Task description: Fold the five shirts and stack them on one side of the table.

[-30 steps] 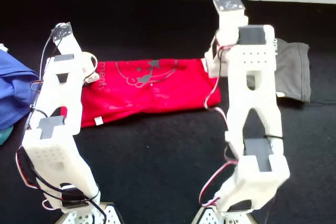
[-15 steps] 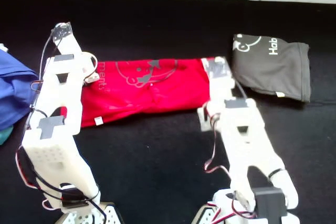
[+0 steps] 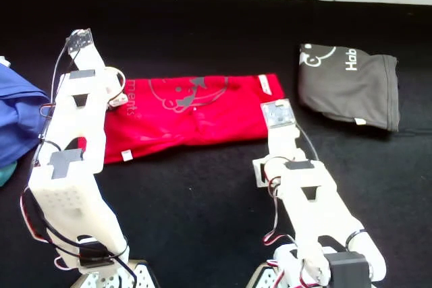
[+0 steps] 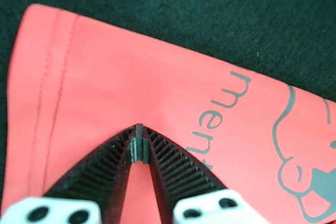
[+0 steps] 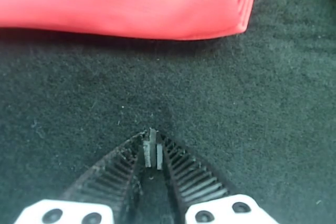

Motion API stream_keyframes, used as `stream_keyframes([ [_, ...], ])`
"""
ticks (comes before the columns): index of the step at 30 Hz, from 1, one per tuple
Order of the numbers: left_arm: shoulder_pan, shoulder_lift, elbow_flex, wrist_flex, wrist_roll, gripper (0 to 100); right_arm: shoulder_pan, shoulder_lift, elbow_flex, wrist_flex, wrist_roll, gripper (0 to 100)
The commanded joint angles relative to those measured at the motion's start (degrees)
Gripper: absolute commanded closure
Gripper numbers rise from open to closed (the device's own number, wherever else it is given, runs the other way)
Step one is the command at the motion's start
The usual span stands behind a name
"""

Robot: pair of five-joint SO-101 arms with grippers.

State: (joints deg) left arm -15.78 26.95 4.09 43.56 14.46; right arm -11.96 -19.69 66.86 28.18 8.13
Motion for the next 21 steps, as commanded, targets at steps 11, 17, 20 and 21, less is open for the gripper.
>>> stream_keyframes([
  [11, -0.13, -3.74, -11.74, 21.01, 0.26, 98, -0.75, 0.04, 0.31, -1.27, -0.44, 99.2],
  [17, -3.38, -1.54, -26.15, 37.36, -5.27, 80, -0.75, 0.04, 0.4, -1.27, -0.44, 99.2],
  [20, -6.81, 1.89, -31.43, 40.18, -9.41, 77, -0.75, 0.04, 0.48, -1.27, -0.44, 99.2],
  [21, -8.04, 3.21, -33.19, 40.35, -9.58, 77, -0.75, 0.04, 0.48, -1.27, -0.44, 99.2],
])
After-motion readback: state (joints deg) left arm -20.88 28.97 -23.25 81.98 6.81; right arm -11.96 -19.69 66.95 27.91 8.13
